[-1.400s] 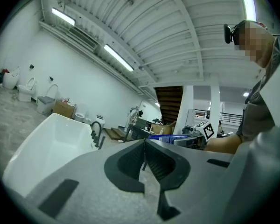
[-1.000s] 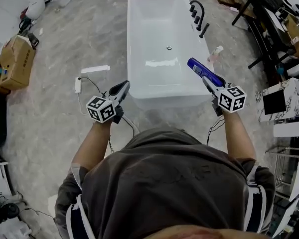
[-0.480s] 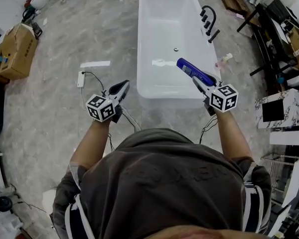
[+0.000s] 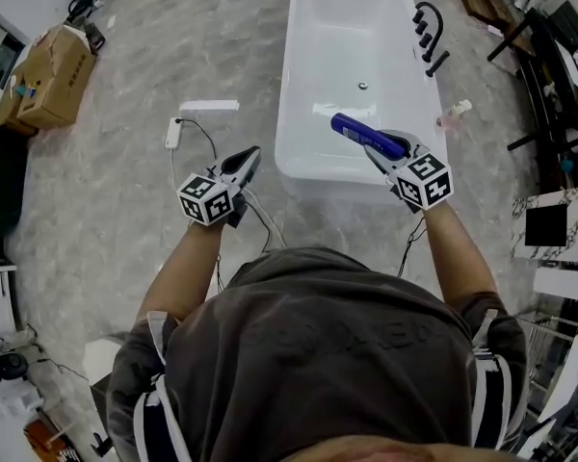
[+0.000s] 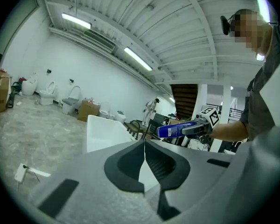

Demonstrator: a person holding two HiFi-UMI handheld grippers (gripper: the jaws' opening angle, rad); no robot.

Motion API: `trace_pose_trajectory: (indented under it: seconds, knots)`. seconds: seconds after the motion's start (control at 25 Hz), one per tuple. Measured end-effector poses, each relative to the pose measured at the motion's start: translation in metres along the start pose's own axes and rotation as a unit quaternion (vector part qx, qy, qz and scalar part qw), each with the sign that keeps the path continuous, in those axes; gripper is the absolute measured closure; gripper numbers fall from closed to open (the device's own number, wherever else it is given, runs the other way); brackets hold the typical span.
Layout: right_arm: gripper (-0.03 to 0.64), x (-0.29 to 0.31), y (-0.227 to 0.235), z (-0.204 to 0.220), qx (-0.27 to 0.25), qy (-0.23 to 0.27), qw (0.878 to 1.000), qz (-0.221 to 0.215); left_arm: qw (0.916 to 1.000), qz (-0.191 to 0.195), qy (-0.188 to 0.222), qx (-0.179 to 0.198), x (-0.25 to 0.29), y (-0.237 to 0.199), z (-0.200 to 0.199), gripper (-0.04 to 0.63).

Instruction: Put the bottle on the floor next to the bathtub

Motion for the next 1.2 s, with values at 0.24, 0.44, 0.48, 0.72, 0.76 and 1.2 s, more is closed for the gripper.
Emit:
trace_pose_trajectory:
  seconds: [0.24, 0.44, 0.48, 0.72, 0.76, 1.2]
  knots:
    - [0.483, 0.066, -0.030, 0.026, -0.054, -0.070, 0.995, -0.040, 0.9997, 0.015, -0.016, -0.007, -0.011, -0.044, 0.029, 0.588]
    - [0.483, 0.124, -0.072, 0.069, -0.068, -0.141, 0.986, -0.065, 0.9982, 0.040, -0.039, -0.021, -0.032, -0.093, 0.065, 0.588]
    - [0.483, 0.137, -0.078, 0.080, -0.068, -0.154, 0.983, -0.070, 0.9979, 0.044, -0.042, -0.022, -0.034, -0.105, 0.071, 0.588]
    - [0.483, 0.201, -0.125, 0.157, -0.100, -0.244, 0.953, -0.151, 0.9963, 0.032, -0.060, -0.053, -0.059, -0.154, 0.130, 0.588]
    - [0.483, 0.211, -0.132, 0.171, -0.105, -0.254, 0.947, -0.164, 0.9961, 0.028, -0.062, -0.057, -0.062, -0.161, 0.140, 0.588]
    - [0.483, 0.289, -0.194, 0.367, -0.110, -0.370, 0.894, -0.226, 0.9891, -0.004, -0.109, -0.098, -0.104, -0.228, 0.282, 0.588]
Point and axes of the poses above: the fingertips, and each gripper's own axes: x forward along the fingers, y to its right, z out of its underside, the point moved 6 cm from there along -x, backward along the fingers, and after that the axes turned 14 degrees about y, right-handed, at the moved point
